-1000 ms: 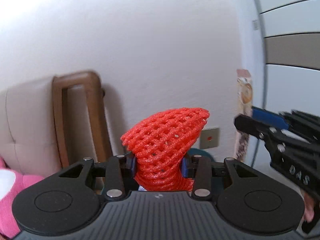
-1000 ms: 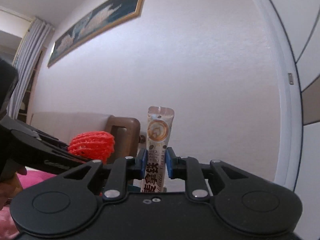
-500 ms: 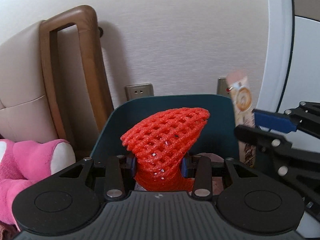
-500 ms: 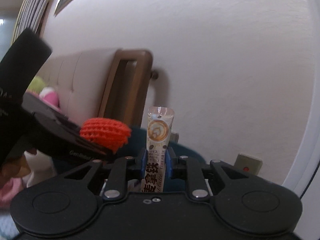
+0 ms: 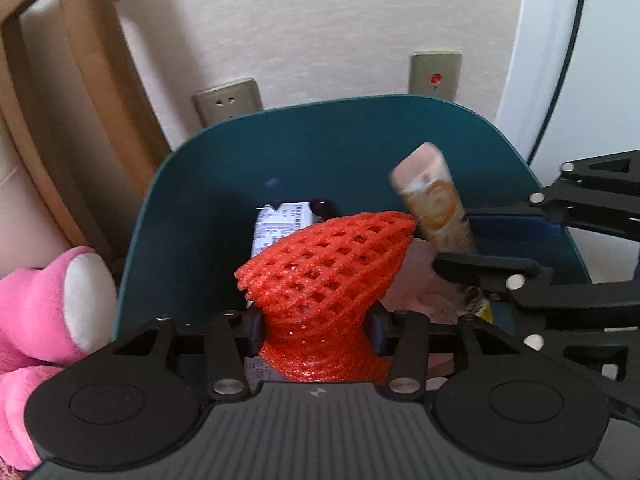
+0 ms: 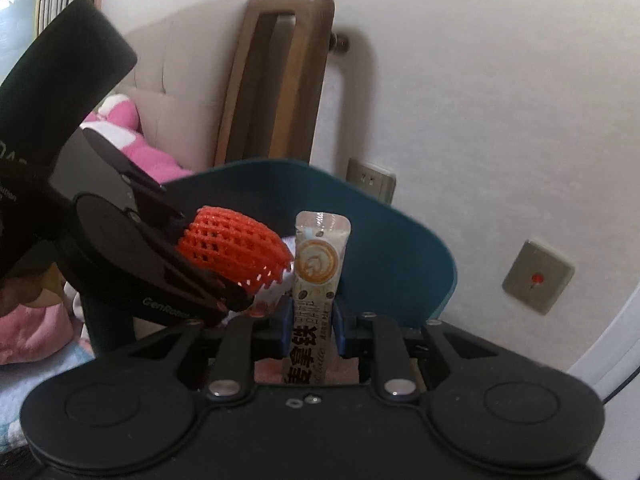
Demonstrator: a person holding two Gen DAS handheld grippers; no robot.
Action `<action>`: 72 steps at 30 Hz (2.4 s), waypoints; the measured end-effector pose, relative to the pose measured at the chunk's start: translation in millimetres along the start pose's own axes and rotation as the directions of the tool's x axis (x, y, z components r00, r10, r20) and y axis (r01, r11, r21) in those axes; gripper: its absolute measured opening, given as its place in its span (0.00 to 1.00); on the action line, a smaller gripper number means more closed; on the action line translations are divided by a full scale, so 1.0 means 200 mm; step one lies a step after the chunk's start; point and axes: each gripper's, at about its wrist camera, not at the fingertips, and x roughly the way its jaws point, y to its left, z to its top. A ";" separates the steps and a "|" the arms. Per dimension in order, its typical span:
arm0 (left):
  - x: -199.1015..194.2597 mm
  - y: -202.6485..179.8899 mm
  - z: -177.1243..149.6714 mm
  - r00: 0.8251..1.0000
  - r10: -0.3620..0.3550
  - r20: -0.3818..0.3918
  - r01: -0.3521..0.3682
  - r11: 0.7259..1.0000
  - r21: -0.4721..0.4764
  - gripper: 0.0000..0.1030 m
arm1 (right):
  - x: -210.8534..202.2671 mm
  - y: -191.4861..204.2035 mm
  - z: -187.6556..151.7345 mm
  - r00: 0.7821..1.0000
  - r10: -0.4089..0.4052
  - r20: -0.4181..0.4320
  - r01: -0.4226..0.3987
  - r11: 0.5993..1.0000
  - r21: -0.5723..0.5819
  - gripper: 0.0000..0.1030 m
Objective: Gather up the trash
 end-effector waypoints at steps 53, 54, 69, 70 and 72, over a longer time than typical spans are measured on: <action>-1.34 0.23 -0.20 0.988 -0.086 0.128 0.098 0.991 -0.091 0.82 | -1.08 0.39 0.48 0.993 -0.110 0.041 0.087 0.924 0.371 1.00; -1.35 0.23 -0.22 0.988 -0.088 0.129 0.102 0.989 -0.103 0.82 | -1.10 0.41 0.47 0.991 -0.125 0.045 0.098 0.918 0.384 1.00; -1.44 0.29 -0.30 0.986 -0.072 0.153 0.095 0.984 -0.150 0.82 | -1.21 0.59 0.47 0.964 -0.261 0.058 0.210 0.872 0.442 1.00; -1.45 0.29 -0.31 0.985 -0.070 0.155 0.094 0.984 -0.152 0.82 | -1.21 0.60 0.47 0.962 -0.267 0.058 0.216 0.874 0.436 1.00; -1.45 0.30 -0.31 0.985 -0.075 0.158 0.099 0.983 -0.153 0.82 | -1.20 0.63 0.47 0.962 -0.266 0.062 0.216 0.880 0.423 1.00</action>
